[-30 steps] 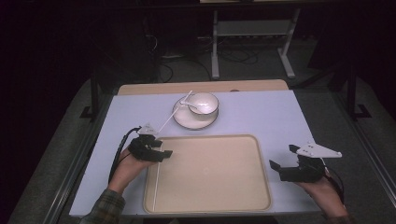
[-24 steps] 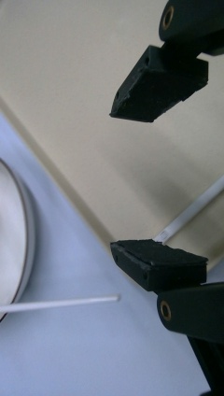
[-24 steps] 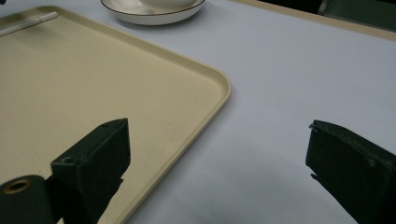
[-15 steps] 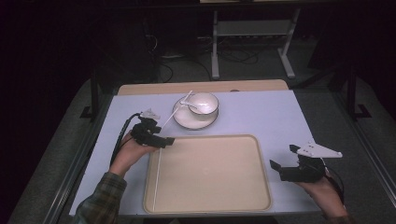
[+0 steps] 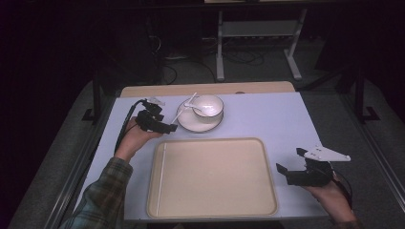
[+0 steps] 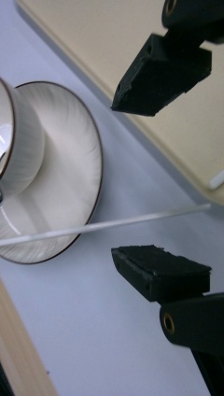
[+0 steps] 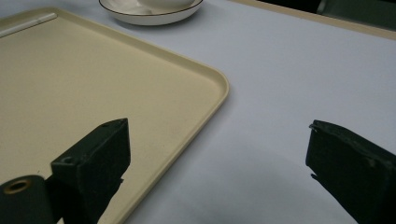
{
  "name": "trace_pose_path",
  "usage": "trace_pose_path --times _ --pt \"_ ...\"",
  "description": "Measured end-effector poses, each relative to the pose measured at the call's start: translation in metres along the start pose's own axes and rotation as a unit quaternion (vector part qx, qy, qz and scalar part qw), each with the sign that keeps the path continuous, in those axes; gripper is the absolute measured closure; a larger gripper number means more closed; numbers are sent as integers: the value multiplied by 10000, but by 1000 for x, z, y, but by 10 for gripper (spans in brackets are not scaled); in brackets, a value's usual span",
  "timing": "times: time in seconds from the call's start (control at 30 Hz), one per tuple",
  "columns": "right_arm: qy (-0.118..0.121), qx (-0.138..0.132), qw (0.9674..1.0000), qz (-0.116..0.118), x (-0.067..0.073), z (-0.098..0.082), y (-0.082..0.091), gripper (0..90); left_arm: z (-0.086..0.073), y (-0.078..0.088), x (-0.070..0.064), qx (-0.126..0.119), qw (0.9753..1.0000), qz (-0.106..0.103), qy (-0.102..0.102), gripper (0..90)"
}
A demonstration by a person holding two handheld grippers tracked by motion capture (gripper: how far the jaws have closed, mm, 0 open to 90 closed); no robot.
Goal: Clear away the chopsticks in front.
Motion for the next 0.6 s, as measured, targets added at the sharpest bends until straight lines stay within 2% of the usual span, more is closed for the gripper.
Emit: trace_pose_path --times 0.17,0.3,0.37,0.6 --pt "-9 9 10000 0 0 0 0 61 10 -3 9 2 10000 11 10 253" --pt "-21 7 10000 -1 -1 -1 0 61 16 -11 20 116 9999 -3 32 325" --pt "-22 6 10000 -2 -1 -1 0 61 17 -13 22 124 9999 8 9 393" --pt "-28 -5 10000 -1 -2 -1 1 61 16 -31 33 478 9988 87 -24 500"
Point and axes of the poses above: each handheld gripper's, and its own axes: y roughly backward along the jaws, z roughly out of its top, x roughly to its left, the point moved 6 cm from there along -y, roughly forward along the jaws, and after that the axes turned 8 degrees about -z, right-handed, at the moved point
